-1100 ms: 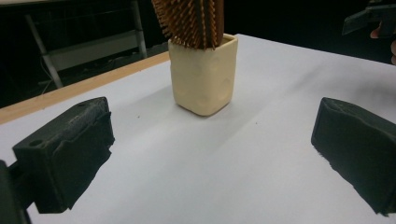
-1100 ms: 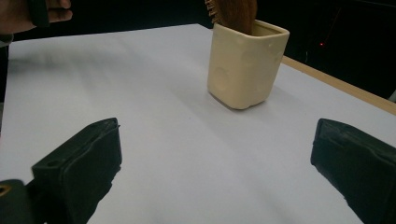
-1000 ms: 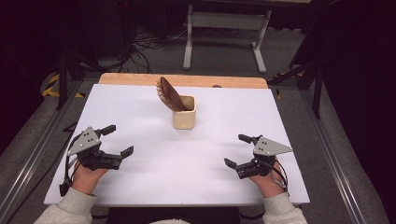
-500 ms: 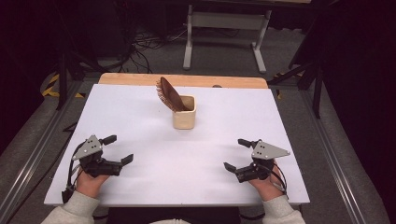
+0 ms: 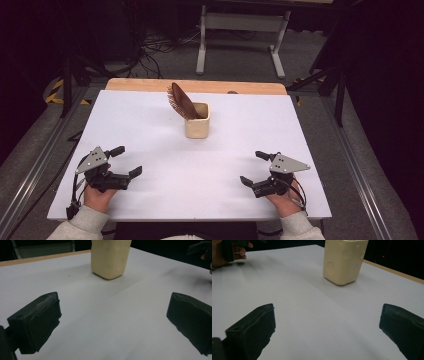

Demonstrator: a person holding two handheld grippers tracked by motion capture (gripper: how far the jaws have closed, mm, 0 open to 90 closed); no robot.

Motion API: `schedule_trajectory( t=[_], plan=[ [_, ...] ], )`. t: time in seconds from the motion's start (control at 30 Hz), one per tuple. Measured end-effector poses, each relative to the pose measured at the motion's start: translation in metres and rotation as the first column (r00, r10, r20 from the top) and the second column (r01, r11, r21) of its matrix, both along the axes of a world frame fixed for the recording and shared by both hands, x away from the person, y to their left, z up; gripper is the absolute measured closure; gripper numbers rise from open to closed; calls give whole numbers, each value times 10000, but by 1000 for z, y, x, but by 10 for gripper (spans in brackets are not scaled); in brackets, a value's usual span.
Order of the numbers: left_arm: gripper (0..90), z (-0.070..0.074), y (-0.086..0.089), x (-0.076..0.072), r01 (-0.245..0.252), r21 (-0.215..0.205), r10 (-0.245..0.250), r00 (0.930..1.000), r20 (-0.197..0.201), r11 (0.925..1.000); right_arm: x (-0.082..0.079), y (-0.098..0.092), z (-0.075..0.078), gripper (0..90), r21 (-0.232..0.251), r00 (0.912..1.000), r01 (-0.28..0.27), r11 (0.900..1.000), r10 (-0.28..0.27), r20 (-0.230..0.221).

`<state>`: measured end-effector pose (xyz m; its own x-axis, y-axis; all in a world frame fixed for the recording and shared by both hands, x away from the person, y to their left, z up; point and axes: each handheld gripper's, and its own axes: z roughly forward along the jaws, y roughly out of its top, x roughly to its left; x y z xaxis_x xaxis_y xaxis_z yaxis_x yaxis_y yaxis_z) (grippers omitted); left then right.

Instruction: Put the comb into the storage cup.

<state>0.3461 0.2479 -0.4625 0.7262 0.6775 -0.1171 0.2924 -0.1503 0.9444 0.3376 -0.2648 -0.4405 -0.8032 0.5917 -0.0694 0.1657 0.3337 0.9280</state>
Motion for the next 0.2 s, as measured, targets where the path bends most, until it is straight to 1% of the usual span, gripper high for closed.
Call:
schedule_trajectory(
  t=[0.07,0.1,0.2],
  plan=[
    [3,0,0,-1,-8,18,8,9999,136,10000,0,0,0,10,-6,10000,14,10000,-14,7],
    [4,1,-1,-1,-51,126,48,9997,221,9999,0,0,0,10,-7,10000,22,10000,-22,1],
    [5,1,-1,-1,-104,220,98,9995,301,9997,0,-1,0,10,3,10000,46,10000,-46,-4]
  ],
)
